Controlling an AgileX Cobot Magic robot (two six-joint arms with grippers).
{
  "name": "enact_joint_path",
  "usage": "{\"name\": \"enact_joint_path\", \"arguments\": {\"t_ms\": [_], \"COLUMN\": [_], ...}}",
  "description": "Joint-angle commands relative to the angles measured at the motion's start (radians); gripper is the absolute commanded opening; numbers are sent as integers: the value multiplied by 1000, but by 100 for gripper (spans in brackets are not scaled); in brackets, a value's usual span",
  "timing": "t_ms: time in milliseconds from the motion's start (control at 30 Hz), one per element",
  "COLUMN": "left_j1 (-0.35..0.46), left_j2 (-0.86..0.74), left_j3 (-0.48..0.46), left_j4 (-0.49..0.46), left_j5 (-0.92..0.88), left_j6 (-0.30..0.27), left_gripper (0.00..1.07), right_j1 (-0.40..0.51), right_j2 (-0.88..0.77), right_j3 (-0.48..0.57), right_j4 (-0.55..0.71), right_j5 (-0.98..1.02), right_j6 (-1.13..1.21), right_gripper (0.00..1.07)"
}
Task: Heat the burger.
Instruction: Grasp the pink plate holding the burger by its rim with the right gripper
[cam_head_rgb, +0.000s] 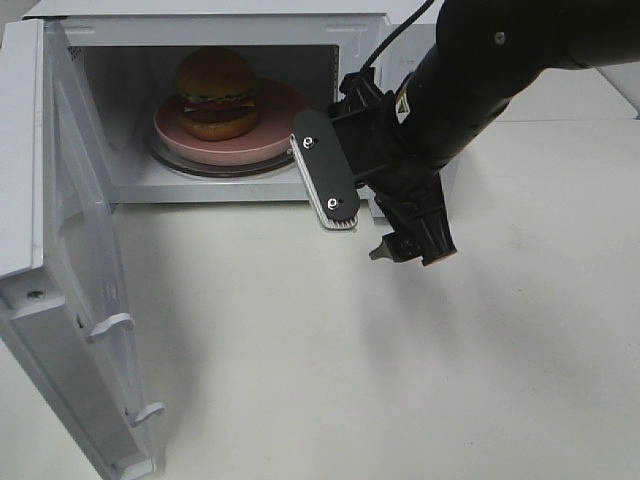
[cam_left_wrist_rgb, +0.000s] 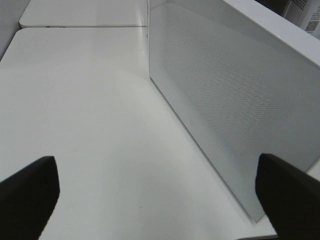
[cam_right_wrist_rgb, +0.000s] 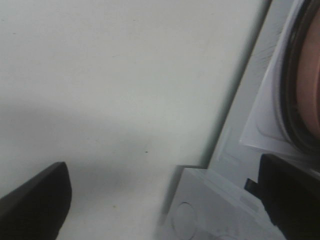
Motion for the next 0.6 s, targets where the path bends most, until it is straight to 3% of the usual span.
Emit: {"name": "enact_joint_path", "arguments": {"t_ms": [33,600], "left_j1": [3,3], "left_j2": [-18,-18], "left_j3": [4,4], "left_j4": [0,0], "left_j5": [1,1], "left_j6": [-3,-3], "left_gripper": [100,100], "right_j1": [3,26], "right_j2": [-8,193], "right_j3": [-17,-222], "right_j4": [-17,-75], "right_j5": [-48,-107], "right_j6": [33,117], "right_gripper": [98,93]}}
